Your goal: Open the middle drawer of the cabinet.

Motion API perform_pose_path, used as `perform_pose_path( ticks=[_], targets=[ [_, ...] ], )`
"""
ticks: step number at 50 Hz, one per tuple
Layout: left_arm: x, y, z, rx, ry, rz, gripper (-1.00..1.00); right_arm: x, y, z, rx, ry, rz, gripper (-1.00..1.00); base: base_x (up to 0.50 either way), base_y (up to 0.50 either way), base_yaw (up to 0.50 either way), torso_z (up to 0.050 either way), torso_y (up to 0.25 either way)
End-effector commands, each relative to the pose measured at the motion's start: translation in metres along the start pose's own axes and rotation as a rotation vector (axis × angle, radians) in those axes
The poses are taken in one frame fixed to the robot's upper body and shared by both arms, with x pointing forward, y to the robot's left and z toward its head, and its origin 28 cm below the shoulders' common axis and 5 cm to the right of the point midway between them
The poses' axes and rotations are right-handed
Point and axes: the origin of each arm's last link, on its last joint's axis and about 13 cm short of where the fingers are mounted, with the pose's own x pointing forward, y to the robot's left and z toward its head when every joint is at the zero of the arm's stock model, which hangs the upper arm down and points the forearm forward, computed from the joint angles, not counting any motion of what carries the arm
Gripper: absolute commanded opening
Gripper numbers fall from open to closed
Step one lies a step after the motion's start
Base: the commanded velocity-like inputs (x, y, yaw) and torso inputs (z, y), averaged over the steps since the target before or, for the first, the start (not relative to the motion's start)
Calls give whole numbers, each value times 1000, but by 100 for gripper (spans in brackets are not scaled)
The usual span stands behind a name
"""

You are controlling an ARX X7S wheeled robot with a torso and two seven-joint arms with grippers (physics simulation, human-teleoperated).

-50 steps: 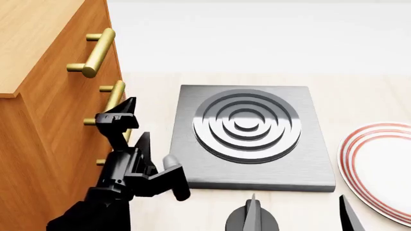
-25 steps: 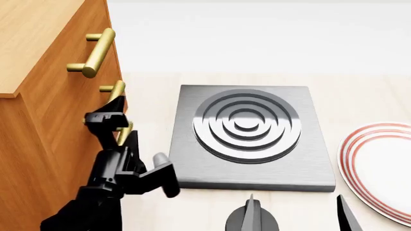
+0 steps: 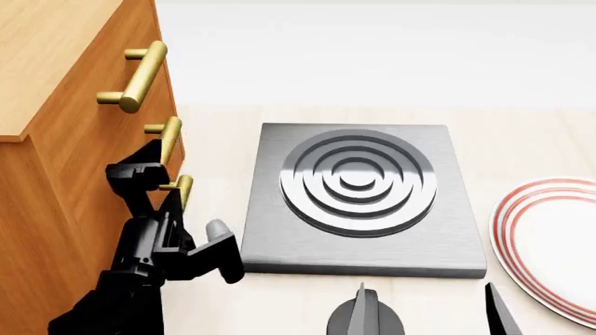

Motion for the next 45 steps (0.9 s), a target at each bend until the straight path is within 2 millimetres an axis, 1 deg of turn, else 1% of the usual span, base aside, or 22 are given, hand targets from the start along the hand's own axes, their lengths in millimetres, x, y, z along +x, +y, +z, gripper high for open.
perform_pose_path(
  ticks=[1, 7, 18, 19, 33, 42, 45],
  targets=[
    [0, -1, -7, 15, 22, 1, 100, 0, 1, -1, -1, 4, 3, 100, 0, 0, 0, 0, 0],
    [0, -2, -10, 20, 29, 2, 100, 1, 1, -1, -2, 4, 6, 100, 0, 0, 0, 0, 0],
    [0, -2, -7, 19, 7, 4, 100, 0, 1, -1, -1, 1, 3, 100, 0, 0, 0, 0, 0],
    [1, -1, -6, 8, 0, 17, -100, 1, 1, -1, -1, 1, 3, 100, 0, 0, 0, 0, 0],
    [1, 0, -2, 20, -23, 33, -100, 0, 0, -1, 1, 0, 0, 100, 0, 0, 0, 0, 0],
    [2, 7, 16, 15, -81, 54, -100, 0, 0, 0, 2, -1, -2, 100, 0, 0, 0, 0, 0],
    [1, 8, 19, 15, -89, 53, -100, 0, 0, 0, 2, 0, -4, 100, 0, 0, 0, 0, 0]
  ],
)
